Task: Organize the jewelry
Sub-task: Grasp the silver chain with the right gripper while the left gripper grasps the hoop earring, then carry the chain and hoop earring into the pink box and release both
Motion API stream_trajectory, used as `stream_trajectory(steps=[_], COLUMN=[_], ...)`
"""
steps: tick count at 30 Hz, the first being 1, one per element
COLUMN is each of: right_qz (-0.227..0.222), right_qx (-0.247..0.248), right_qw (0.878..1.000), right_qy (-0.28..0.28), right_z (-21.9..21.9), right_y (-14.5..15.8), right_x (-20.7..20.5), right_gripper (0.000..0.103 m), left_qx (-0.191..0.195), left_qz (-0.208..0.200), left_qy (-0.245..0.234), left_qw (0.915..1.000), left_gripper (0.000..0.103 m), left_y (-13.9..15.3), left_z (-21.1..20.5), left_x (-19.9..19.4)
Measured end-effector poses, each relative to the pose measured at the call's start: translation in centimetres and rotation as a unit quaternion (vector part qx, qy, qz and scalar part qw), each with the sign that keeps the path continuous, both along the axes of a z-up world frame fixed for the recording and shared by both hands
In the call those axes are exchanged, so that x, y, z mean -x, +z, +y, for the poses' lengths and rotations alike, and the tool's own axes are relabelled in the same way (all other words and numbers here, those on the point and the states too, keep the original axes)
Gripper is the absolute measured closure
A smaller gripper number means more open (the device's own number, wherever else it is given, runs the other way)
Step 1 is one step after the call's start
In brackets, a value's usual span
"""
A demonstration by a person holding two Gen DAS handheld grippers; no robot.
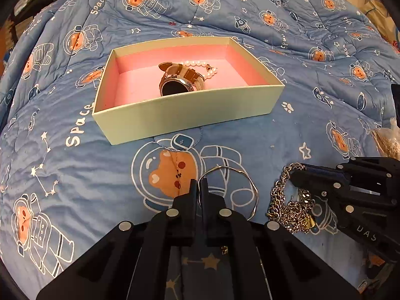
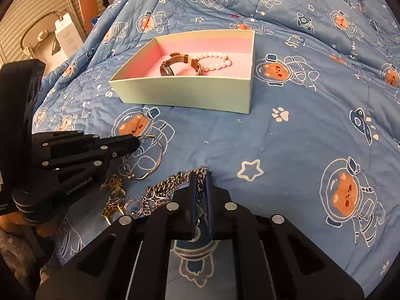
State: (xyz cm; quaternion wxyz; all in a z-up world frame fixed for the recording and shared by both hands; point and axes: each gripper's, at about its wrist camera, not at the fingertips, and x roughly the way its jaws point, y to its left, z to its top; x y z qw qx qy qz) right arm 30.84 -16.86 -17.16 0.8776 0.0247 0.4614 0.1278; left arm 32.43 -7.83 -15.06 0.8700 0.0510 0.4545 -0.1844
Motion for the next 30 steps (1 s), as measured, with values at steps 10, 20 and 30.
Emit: stream_trajectory(steps=[10, 20, 30], right_qz=[-0.053, -0.089, -0.127], right_qx=[-0.039, -0.061, -0.068], right_qw=[0.997, 0.992, 0.986], right_qy=[0.037, 0.065, 0.085], right_z=[0.2, 0.7, 1.0], right_y=[4.7, 9.5, 14.1], right_x=[1.5, 2.5, 3.2], right_gripper=[0.096, 0.096, 0.096], left_qx=[0.040, 0.071, 0.076], left_qz=[-0.022, -0.058, -0.083], left_qy=[0.004, 0.001, -0.008], left_qw=[0.9989, 0.9958, 0.9936], left_gripper=[0.100, 0.100, 0.100], left_y=[2.9, 7.5, 10.6], left_z=[1.2, 2.0, 2.5], left_x=[1.7, 2.9, 3.6])
